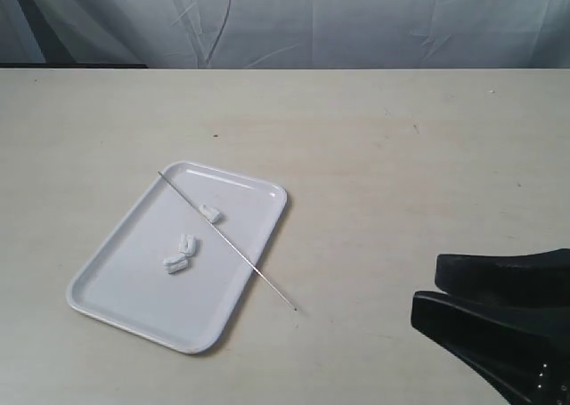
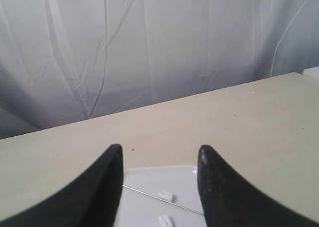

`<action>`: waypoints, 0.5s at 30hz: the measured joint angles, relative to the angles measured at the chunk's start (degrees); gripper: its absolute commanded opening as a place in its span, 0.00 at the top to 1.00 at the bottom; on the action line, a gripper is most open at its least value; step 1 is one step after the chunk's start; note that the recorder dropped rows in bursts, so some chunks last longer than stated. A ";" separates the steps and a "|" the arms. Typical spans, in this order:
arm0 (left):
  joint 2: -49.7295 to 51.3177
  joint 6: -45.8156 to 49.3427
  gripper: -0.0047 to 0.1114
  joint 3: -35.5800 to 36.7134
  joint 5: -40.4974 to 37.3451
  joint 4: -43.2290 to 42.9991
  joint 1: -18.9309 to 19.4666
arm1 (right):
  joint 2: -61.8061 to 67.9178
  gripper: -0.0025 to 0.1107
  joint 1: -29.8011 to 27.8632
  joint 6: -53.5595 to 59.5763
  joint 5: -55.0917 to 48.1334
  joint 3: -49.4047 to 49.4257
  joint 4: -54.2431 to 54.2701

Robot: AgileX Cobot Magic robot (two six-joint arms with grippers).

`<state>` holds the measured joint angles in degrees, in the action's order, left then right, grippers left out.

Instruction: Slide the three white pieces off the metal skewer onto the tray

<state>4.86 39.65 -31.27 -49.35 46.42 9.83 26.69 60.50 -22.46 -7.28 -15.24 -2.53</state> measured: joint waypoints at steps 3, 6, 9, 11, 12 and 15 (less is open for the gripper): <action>0.00 0.01 0.57 0.00 0.00 0.00 0.00 | 0.00 0.59 0.00 -0.11 -0.22 0.00 0.24; 0.00 0.01 0.57 0.00 0.00 0.00 0.00 | 0.00 0.59 0.00 -0.23 -0.31 0.00 0.61; 0.00 -0.10 0.57 0.00 0.00 0.00 0.00 | 0.00 0.59 0.00 -0.23 -0.45 0.00 0.73; 0.00 -0.10 0.66 0.00 -0.55 0.00 0.00 | -0.41 0.59 0.00 -0.23 -0.57 0.10 0.51; 0.00 -0.10 0.71 -0.11 -0.62 0.00 0.00 | -1.39 0.59 0.00 0.38 -0.68 0.08 -1.95; 0.00 -0.10 0.94 -0.10 0.66 -3.56 0.00 | -9.36 0.59 -6.72 0.91 -0.92 0.08 -5.75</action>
<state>4.86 39.55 -31.37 -48.70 42.85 9.83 17.34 53.79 -21.55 -8.20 -15.16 -8.28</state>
